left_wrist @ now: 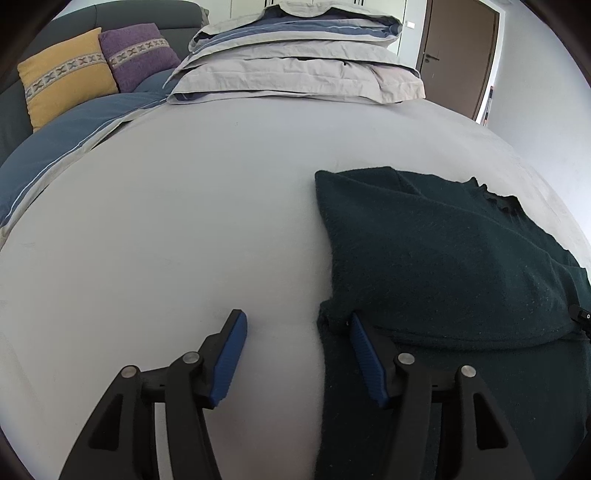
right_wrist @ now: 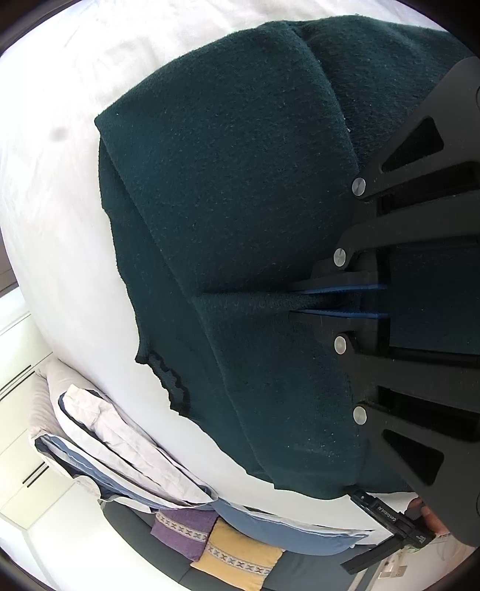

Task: Fold small clothes

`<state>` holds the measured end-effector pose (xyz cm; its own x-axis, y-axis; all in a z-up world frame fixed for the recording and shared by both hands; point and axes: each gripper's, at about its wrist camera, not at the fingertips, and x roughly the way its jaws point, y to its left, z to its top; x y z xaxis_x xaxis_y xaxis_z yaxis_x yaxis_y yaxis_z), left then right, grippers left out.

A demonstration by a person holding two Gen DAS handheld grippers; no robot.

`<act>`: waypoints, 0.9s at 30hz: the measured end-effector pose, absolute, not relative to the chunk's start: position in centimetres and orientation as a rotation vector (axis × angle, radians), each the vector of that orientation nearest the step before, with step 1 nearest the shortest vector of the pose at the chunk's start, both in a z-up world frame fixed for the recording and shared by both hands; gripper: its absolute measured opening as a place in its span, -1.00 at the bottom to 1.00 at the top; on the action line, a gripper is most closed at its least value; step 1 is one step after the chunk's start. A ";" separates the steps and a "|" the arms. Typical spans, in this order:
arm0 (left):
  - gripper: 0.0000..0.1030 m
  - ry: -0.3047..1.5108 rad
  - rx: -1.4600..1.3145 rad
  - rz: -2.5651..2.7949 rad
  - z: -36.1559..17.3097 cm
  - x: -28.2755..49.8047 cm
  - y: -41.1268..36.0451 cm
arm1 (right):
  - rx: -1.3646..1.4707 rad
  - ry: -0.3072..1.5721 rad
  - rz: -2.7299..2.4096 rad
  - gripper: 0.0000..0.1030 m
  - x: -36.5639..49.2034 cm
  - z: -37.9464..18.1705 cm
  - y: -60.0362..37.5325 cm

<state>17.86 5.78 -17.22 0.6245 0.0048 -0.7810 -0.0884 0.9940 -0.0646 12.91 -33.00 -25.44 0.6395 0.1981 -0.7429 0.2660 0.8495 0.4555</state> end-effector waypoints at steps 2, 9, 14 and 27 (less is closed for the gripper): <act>0.29 0.900 -0.093 0.061 -17.4 18.0 5.7 | 0.585 0.899 -0.037 -0.90 13.2 -25.8 -33.3; 0.55 0.923 -0.101 0.077 -17.6 18.7 6.0 | 0.601 0.928 -0.008 -0.90 14.0 -26.0 -33.9; 0.53 0.943 -0.187 0.087 -16.1 16.2 8.2 | 0.615 0.864 -0.067 -0.18 9.8 -23.2 -34.8; 0.49 1.094 -0.349 -0.173 -15.8 -0.4 10.2 | 0.574 0.808 0.015 -0.01 -10.0 -23.7 -34.2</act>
<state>-0.37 10.23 -15.83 0.4521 -0.3068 -0.8375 -0.0338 0.9324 -0.3598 -10.05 -34.23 -23.67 0.6996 0.2263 -0.6778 0.2009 0.8480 0.4905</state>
